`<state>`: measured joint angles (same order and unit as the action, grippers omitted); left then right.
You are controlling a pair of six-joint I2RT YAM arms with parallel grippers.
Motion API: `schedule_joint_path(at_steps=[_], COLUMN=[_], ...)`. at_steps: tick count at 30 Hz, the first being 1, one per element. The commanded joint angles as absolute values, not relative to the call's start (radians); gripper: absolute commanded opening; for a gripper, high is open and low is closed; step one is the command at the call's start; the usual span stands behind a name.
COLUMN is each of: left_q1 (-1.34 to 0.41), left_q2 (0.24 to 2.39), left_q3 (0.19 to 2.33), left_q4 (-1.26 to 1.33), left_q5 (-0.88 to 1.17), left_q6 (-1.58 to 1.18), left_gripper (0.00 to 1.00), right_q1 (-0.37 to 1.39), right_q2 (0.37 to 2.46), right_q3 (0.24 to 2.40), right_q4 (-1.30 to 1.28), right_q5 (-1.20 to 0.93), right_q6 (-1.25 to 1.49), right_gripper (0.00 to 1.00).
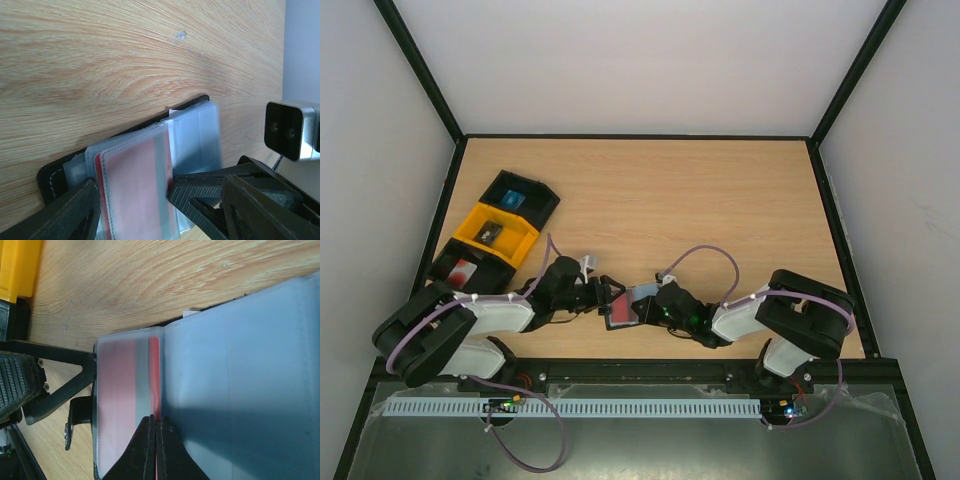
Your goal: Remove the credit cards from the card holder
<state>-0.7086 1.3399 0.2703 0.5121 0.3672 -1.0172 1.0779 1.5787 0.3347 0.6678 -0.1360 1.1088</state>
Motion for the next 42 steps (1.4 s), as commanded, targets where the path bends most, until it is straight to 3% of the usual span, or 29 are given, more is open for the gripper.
schedule_joint_path(at_steps=[1,18,42], left_q1=[-0.722,-0.755,-0.808], left_q2=[1.360,1.289,1.298], left_q3=[0.293,0.300,0.332], left_q4=[0.545,0.546,0.564], left_q5=[0.398,0.430,0.427], left_q6=[-1.006,-1.047,-1.095], left_gripper=[0.67,0.68,0.69], right_q1=[1.081,1.080,1.081], right_q2=[1.626,1.642,1.470], right_q3=[0.312,0.310,0.282], right_q4=[0.611,0.656,0.588], right_q5=[-0.119,-0.131,-0.032], right_q6=[1.112,1.115,1.081], right_gripper=[0.02,0.02,0.11])
